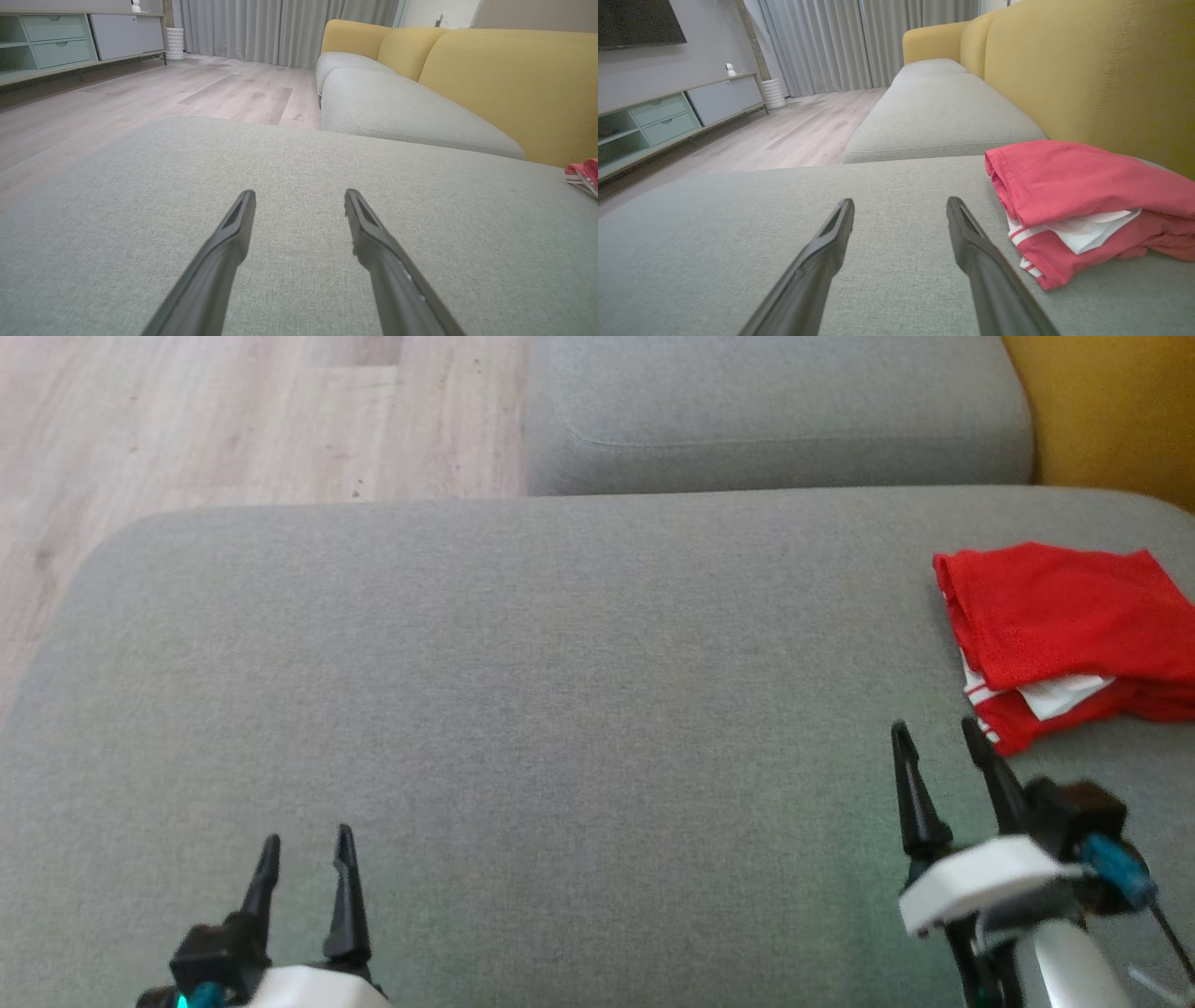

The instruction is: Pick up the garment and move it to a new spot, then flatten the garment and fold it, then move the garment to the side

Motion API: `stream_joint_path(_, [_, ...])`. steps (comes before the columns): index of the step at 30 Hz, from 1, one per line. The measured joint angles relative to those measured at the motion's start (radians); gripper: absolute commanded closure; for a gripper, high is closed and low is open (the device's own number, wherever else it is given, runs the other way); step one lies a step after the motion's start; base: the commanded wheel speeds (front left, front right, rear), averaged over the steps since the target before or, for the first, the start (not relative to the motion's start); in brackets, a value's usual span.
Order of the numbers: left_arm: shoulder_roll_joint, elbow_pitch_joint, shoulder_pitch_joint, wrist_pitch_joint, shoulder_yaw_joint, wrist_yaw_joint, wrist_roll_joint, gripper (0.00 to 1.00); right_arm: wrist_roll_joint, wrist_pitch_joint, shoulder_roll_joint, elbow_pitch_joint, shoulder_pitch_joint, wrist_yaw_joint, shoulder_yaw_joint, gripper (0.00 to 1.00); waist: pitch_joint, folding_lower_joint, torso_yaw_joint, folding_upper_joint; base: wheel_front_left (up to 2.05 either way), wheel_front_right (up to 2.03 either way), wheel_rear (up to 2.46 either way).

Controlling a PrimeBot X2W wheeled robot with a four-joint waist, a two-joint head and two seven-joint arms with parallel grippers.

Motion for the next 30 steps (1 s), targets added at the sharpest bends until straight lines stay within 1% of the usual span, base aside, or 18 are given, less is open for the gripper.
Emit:
stream_joint_path(6, [-0.021, 0.004, 0.004, 0.003, -0.027, -0.001, -0.002, 0.00, 0.023, -0.012, 0.001, -0.092, 0.109, 0.000, 0.003, 0.00, -0.017, 0.0001, 0.016, 0.0000, 0.00, 0.00, 0.00])
stream_joint_path(11, [-0.021, 0.023, 0.009, 0.003, -0.028, -0.001, -0.003, 0.00, 0.025, -0.013, 0.001, -0.137, 0.165, 0.000, 0.011, 0.00, -0.021, 0.0001, 0.014, 0.0000, 0.00, 0.00, 0.00])
stream_joint_path(25, [-0.022, 0.029, 0.026, 0.009, -0.029, 0.000, -0.024, 0.00, 0.011, 0.000, 0.001, -0.185, 0.202, 0.000, 0.010, 0.00, -0.015, 0.0002, 0.000, 0.0000, 0.00, 0.00, 0.00])
stream_joint_path(26, [-0.022, 0.029, 0.026, 0.009, -0.029, 0.000, -0.028, 1.00, 0.011, 0.000, 0.001, -0.186, 0.202, 0.000, 0.010, 1.00, -0.015, 0.0002, -0.001, 0.0000, 0.00, 0.00, 0.00])
stream_joint_path(30, [-0.032, 0.072, 0.034, 0.009, -0.031, -0.001, -0.028, 1.00, 0.012, 0.000, 0.002, -0.131, 0.207, 0.000, 0.010, 1.00, -0.014, 0.0002, -0.002, 0.0000, 0.00, 0.00, 0.00])
